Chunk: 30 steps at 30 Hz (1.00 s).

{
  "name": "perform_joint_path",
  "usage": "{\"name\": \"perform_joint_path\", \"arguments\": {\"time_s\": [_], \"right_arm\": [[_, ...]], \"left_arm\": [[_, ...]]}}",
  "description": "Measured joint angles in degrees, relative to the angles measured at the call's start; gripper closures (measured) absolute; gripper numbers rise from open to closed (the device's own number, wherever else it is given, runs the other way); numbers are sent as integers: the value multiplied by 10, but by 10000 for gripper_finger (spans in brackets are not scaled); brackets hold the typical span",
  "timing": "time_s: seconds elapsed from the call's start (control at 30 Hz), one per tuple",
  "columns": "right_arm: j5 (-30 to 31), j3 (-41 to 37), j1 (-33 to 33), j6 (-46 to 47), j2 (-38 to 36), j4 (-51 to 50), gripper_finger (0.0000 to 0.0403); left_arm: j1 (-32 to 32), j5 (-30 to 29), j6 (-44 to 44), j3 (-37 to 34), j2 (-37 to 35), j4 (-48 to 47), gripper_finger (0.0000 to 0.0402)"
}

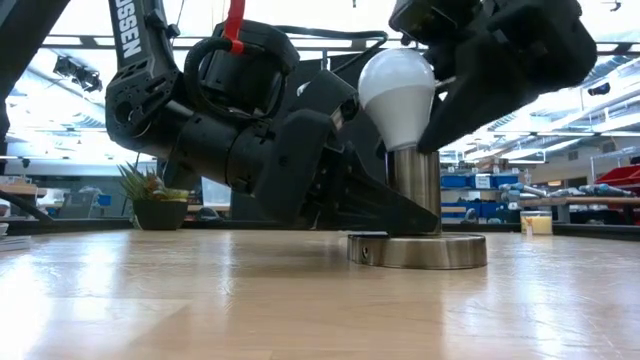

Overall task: Screw lightbulb
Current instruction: Insert the lightbulb into the lamp

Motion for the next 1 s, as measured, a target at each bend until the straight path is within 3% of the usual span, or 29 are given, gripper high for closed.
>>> {"name": "perform_joint_path", "arguments": {"time_s": [0.3,0.53,0.73,1.0], "right_arm": [[31,98,18,20,-2,-179,43],[48,159,26,140,14,-267,45],[53,244,27,194,80,-350,46],[102,435,18,285,205,-543,46]], "left_arm": [[0,0,-3,0,0,-3,201],[-1,-20,-17,0,0,-5,201],[-1,-55,-21,0,0,-5,201],[-1,-78,-54,0,0,-5,201]]}}
